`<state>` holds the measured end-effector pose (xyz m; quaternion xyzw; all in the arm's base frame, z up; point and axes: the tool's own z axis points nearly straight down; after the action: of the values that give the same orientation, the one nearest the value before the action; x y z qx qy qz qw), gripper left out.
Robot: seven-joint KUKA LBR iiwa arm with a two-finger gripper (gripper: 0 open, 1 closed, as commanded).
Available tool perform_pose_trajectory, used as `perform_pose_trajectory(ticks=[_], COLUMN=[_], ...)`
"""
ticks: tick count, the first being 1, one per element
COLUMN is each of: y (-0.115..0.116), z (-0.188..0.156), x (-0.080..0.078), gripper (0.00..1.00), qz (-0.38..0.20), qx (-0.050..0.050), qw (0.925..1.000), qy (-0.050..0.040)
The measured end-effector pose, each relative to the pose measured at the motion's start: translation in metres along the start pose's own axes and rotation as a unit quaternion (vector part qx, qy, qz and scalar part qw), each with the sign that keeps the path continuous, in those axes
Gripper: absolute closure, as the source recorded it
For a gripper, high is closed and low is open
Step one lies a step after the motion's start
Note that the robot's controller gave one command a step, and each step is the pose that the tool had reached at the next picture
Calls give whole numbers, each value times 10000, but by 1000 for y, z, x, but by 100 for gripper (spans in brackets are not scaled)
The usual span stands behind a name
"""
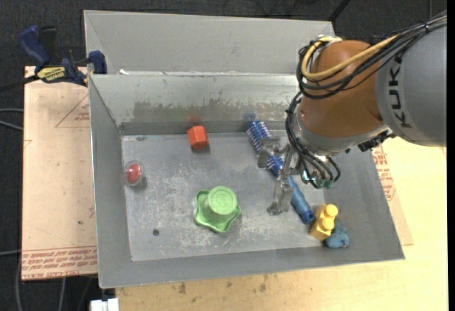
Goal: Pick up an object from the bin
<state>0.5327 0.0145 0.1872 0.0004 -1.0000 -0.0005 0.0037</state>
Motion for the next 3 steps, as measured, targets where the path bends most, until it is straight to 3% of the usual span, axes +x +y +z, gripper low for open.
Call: perform_pose_trajectory(ticks=[1, 2, 3], y=[-64, -66, -67], z=[68, 114, 86], x=[-57, -52, -26], gripper=[0, 0, 0], qz=[-231, -392, -365], qx=[16, -14, -1], qw=[9997, 9992, 9993], qy=[-36, -100, -46])
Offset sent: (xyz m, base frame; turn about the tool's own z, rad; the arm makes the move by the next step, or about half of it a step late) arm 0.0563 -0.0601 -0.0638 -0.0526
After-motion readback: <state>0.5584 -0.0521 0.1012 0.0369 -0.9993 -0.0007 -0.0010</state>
